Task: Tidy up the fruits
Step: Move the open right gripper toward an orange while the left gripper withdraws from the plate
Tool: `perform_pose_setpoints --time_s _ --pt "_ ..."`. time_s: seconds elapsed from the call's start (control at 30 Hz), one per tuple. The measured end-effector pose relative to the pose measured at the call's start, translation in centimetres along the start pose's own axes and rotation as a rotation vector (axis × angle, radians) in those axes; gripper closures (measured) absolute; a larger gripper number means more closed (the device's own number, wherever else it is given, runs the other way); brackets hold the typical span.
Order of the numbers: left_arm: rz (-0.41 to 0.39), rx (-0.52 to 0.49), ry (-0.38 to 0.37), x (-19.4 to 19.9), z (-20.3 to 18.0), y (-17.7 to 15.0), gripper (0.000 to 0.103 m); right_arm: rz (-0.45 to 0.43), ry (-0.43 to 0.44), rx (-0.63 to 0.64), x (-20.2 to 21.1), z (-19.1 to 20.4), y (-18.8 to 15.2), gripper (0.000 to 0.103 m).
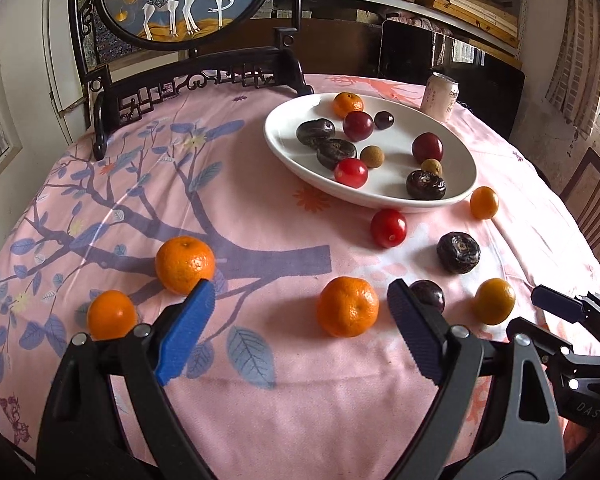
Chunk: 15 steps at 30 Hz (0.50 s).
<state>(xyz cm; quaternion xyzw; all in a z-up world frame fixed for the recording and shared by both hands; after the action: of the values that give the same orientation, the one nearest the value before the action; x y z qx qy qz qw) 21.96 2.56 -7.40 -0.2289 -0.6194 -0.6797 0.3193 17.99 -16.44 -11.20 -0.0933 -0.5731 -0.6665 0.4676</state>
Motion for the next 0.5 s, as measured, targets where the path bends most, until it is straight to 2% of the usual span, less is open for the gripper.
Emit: perform_pose_setpoints --time_s 0.3,0.5 --pt "0.034 -0.016 -0.018 -0.1 -0.2 -0.8 0.013 0.101 -0.048 -0.007 -2.7 -0.2 -0.2 0.047" --pt "0.067 -0.013 -0.032 -0.6 -0.4 -1.2 0.013 0.083 -0.069 -0.005 -3.3 -0.4 0.1 0.047"
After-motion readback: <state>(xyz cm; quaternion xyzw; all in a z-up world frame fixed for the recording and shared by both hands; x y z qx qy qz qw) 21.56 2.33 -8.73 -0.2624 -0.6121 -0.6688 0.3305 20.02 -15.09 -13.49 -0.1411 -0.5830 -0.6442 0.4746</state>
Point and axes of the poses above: each gripper's, at about its wrist camera, not at the fingertips, and x roughly against the way its jaws point, z to its left, y to its top, the point moved 8 cm from there along -x, roughly the way its jaws point, and after that the axes turned 12 degrees about y, right-handed, at the moved point
